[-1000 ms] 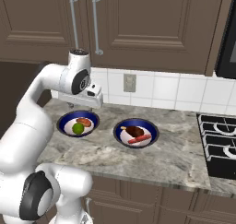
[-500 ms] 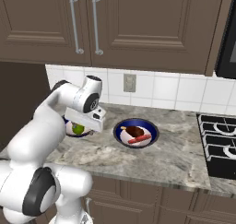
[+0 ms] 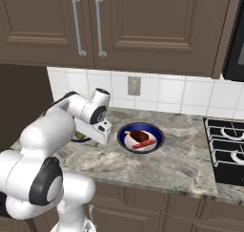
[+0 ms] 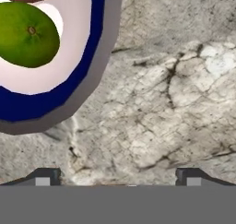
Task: Place the bowl with the lime and sweet potato on the top shelf of the fridge. Place the bowl with the steaks on the second highest shelf of the fridge.
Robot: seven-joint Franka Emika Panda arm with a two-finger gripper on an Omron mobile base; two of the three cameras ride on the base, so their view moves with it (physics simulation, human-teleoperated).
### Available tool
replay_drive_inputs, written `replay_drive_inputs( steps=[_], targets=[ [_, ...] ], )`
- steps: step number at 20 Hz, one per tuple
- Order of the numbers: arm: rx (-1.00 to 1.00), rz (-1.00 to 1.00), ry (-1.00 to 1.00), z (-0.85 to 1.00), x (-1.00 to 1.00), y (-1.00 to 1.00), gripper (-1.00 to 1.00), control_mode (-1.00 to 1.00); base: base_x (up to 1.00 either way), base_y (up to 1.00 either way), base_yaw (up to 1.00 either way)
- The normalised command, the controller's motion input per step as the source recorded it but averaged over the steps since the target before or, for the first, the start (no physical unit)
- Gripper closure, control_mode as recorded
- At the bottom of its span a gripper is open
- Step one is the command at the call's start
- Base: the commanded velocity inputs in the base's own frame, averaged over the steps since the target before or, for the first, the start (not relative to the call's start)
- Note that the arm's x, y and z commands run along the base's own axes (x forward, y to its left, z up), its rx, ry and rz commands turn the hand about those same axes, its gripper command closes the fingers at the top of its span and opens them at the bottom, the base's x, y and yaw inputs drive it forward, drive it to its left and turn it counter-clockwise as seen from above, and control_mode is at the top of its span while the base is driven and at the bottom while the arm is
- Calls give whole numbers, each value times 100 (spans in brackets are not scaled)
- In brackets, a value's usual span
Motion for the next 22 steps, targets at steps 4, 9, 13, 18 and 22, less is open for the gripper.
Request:
replay_drive_inputs(
  steps=[4, 9, 13, 18, 22],
  targets=[
    [0, -3, 0, 0, 26, 0, -100, -100, 0, 0, 0],
    [0, -6, 0, -4, 37, 1, -100, -100, 0, 0, 0],
    [-1, -7, -3, -34, 40, 5, -100, -100, 0, 0, 0],
    [0, -8, 0, -29, 35, 5, -100, -100, 0, 0, 0],
    [0, -8, 0, -24, 29, 3, -100, -100, 0, 0, 0]
  ],
)
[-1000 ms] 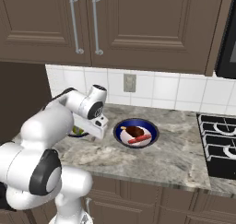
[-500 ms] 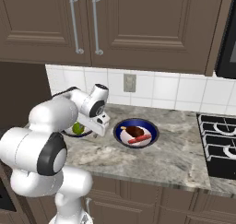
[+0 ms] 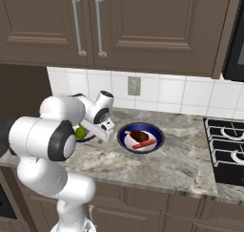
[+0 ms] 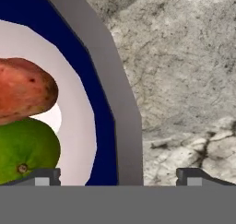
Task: Place the bowl with the lime and sweet potato on the top shelf of the fridge. Place the bowl with the steaks on the second highest shelf of the fridge.
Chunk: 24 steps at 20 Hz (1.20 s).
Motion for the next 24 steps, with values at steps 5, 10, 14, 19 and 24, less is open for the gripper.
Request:
replay_drive_inputs(
  steps=[5, 10, 14, 19, 24],
  targets=[
    [0, -7, -1, -26, 19, 0, -100, -100, 0, 0, 0],
    [0, -7, -4, -20, 15, 0, -100, -100, 0, 0, 0],
    [0, -6, -2, -9, 17, 5, -100, -100, 0, 0, 0],
    [0, -6, 0, -17, 2, 18, 100, -100, 0, 0, 0],
    [-1, -3, 0, -5, 0, 15, 100, -100, 0, 0, 0]
  ],
)
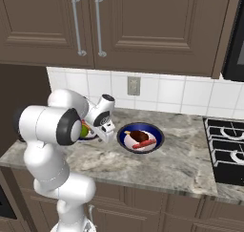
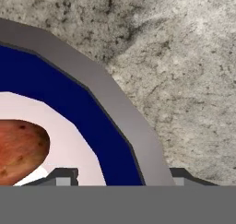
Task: Place the bowl with the lime and sweet potato on the top shelf of the fridge. Place the bowl with the steaks on the second highest shelf of the fridge.
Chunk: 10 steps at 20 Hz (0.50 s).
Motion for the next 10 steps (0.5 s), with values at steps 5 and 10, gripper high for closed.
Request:
replay_drive_inputs(
  steps=[5, 10],
  targets=[
    [0, 0, -1, 0, -2, 0, 100, -100, 0, 0, 0],
    [0, 0, -26, 13, -40, 0, 100, -100, 0, 0, 0]
  ],
)
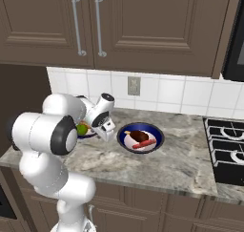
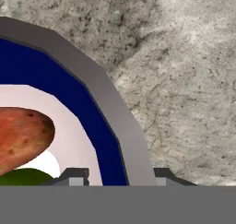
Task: Place the bowl with the lime and sweet potato on the top shelf of the fridge. Place the bowl with the steaks on the second highest shelf of the fridge.
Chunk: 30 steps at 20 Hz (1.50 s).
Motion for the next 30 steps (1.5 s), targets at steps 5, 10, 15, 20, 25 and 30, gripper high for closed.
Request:
replay_drive_inputs(
  steps=[5, 10, 15, 20, 25, 30],
  targets=[
    [0, 0, -44, 43, -71, 0, 100, -100, 0, 0, 0],
    [0, 0, -49, 67, -85, 0, 100, -100, 0, 0, 0],
    [-5, 0, -35, 98, -93, 1, 100, -100, 0, 0, 0],
    [-11, -4, -7, 100, -89, 0, 100, -100, 0, 0, 0],
    [-16, -7, 15, 100, -70, -15, 100, -100, 0, 0, 0],
    [-20, -4, 40, 86, -35, -31, 100, -100, 0, 0, 0]
  ],
)
